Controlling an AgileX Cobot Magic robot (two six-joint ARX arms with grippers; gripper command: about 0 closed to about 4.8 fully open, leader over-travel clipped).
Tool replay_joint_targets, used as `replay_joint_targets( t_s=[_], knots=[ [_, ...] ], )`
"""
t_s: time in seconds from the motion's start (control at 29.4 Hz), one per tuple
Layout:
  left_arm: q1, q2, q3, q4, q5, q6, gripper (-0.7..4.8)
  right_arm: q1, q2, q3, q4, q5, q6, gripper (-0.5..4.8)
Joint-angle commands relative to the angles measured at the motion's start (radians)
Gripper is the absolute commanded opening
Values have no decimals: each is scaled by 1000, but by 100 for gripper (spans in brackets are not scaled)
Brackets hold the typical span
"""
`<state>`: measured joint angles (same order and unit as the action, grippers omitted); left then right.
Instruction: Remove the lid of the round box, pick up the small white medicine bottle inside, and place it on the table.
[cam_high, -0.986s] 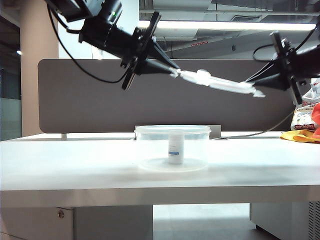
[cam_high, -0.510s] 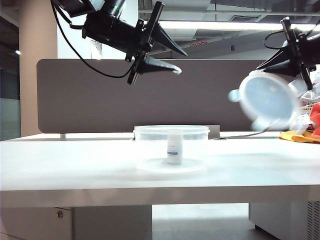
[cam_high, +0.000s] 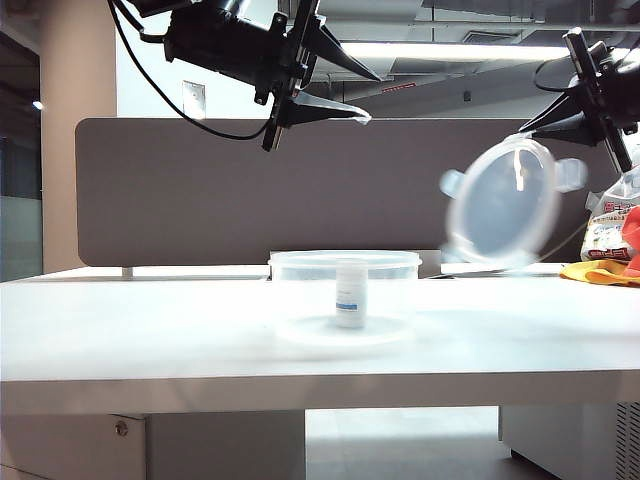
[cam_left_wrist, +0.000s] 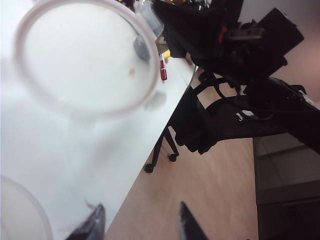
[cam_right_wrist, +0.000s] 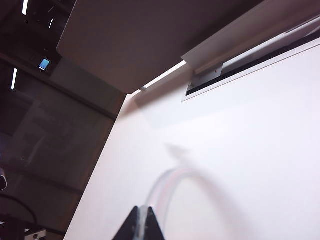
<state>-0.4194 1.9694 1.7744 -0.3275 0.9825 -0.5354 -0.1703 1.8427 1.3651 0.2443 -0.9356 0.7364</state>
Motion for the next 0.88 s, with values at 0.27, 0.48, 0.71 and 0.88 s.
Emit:
replay_joint_targets(
  t_s=[0.27,0.48,0.71,0.88],
  knots=[
    [0,-6,7,13,47,4,258,0,-8,4,18,14,0,196],
    [0,-7,7,11,68,5,381,1,-8,4,18,-11,0,244],
    [0,-53,7,6,31,154,330,6,-11,4,18,-185,-3,91],
    [0,-139,7,-43,-129,270,326,37,-31,0,11,-248,-4,84]
  ],
)
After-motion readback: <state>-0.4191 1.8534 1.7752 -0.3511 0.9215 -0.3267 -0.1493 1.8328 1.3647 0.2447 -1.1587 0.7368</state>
